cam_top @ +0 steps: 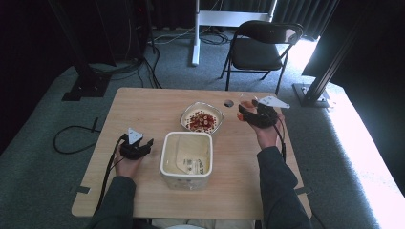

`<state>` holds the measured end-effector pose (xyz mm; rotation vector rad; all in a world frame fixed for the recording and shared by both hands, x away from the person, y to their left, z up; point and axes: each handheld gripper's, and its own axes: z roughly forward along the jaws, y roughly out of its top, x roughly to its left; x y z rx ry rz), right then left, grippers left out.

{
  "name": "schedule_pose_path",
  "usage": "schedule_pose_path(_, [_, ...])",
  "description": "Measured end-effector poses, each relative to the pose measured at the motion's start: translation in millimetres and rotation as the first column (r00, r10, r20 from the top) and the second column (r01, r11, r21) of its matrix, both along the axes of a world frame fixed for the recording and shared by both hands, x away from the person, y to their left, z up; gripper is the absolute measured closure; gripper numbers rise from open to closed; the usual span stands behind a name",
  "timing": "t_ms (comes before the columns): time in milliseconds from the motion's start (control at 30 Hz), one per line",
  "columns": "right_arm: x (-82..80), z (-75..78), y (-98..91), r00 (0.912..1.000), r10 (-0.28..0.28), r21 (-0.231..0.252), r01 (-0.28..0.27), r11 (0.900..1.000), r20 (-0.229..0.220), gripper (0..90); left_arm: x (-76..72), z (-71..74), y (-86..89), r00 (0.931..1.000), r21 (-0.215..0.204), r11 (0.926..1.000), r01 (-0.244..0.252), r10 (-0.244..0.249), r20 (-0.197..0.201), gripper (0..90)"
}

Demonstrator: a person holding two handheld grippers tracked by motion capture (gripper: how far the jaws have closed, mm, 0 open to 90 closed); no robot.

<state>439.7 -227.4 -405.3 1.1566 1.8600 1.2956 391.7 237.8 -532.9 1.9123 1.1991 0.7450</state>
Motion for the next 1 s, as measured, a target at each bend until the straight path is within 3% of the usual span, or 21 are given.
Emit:
schedule_pose_path(200, [4.6, 9.6, 8.5, 0.9999, 0.015, 0.017, -0.015, 0.9997, -0.008, 36.5, 3.0, -4.4, 9.3, 0.9992, -0.016, 0.9991, -0.039, 0.039, -0.013, 49.4])
schedule_pose_path(467, [9.8, 31.6, 21.6, 0.9991, 0.038, 0.014, -0.038, 0.9992, 0.018, 36.5, 4.0, -6.7, 8.0, 0.999, 0.001, 0.9991, -0.041, 0.041, -0.017, 49.4])
schedule_pose_path(633, [13.3, 39.9, 28.1, 0.9986, 0.044, 0.001, -0.044, 0.999, 0.027, 36.4, 4.0, -6.6, 9.8, 0.9987, -0.011, 0.9989, -0.045, 0.045, -0.022, 49.3])
schedule_pose_path(1000, [19.1, 29.7, 35.5, 0.9981, 0.062, -0.018, -0.062, 0.9979, 0.001, 36.5, 4.5, -6.7, 10.6, 0.9981, -0.012, 0.9986, -0.051, 0.051, -0.034, 49.2])
